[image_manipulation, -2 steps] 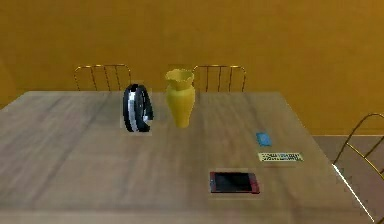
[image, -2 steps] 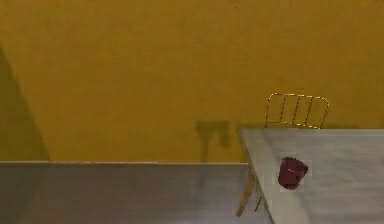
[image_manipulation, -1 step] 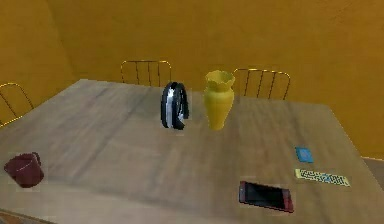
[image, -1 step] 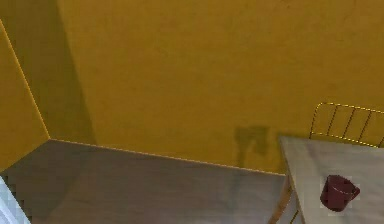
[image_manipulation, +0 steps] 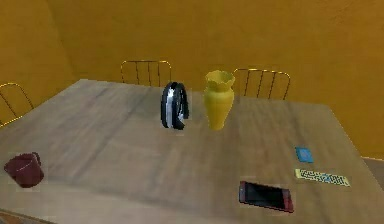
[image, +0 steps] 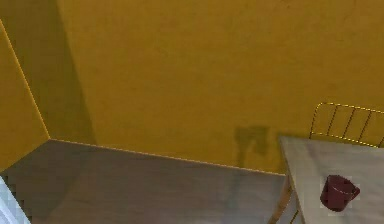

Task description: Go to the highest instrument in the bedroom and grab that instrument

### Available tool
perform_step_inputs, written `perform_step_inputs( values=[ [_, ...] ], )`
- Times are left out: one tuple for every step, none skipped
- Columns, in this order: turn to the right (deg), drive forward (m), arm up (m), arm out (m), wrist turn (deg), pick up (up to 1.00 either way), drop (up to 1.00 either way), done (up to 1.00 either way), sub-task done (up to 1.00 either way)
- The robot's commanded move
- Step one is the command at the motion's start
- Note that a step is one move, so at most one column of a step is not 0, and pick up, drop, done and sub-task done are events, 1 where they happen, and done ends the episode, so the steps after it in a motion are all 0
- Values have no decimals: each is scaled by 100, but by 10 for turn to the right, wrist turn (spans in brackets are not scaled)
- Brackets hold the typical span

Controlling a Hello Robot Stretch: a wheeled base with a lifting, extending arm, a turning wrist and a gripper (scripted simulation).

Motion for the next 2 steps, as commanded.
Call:
perform_step_inputs(
  values=[
    [0, 0, 38, 0, 0, 0, 0, 0, 0],
    [0, 0, 0, 48, 0, 0, 0, 0, 0]
  ],
)
